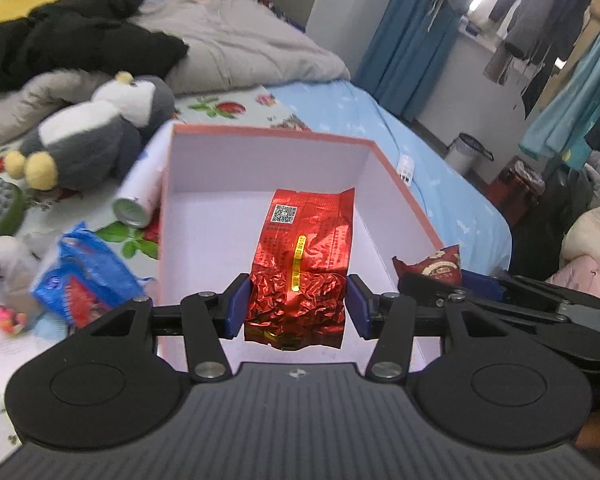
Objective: Organize soft objects
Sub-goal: 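Lower both held items into the pink box and open both tools, then withdraw both open tools from the box back toward the pile, then grasp the white towel with the left tool while the right tool grasps the blue bag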
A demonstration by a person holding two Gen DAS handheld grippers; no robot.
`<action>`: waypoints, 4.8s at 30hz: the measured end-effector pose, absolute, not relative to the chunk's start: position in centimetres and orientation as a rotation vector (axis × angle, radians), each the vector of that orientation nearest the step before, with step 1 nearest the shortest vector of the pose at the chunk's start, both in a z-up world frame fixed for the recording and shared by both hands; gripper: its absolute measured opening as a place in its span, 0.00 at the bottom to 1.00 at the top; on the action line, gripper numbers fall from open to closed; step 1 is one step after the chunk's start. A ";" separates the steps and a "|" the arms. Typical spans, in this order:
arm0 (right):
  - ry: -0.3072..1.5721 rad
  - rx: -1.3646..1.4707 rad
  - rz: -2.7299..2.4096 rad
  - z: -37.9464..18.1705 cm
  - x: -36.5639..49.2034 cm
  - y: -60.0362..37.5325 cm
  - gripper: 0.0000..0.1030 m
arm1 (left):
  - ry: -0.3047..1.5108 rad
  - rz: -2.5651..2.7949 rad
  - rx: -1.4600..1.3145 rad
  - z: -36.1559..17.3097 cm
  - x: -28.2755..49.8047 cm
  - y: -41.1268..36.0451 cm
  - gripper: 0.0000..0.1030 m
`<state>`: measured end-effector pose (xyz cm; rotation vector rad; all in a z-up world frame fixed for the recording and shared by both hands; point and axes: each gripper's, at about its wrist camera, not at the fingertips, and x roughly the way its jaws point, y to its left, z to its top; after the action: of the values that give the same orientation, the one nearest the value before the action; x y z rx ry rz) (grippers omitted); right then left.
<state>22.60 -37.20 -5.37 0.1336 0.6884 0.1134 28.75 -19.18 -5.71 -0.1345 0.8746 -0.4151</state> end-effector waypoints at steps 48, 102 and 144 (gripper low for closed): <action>0.615 0.153 0.171 0.3 17.0 -33.8 0.47 | 0.737 -0.341 -0.174 3.0 19.4 -13.9 0.63; 0.737 0.009 0.430 -2.8 18.1 -21.7 0.47 | 1.001 0.108 -0.355 9.3 12.5 2.5 1.00; 0.916 -0.143 0.434 -13.0 26.9 -13.4 0.47 | 1.083 0.194 -0.546 -13.0 23.4 11.8 1.00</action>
<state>26.90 -13.41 -12.99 -0.1427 0.9155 0.4341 23.40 11.82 -12.97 -0.5461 1.0832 0.1936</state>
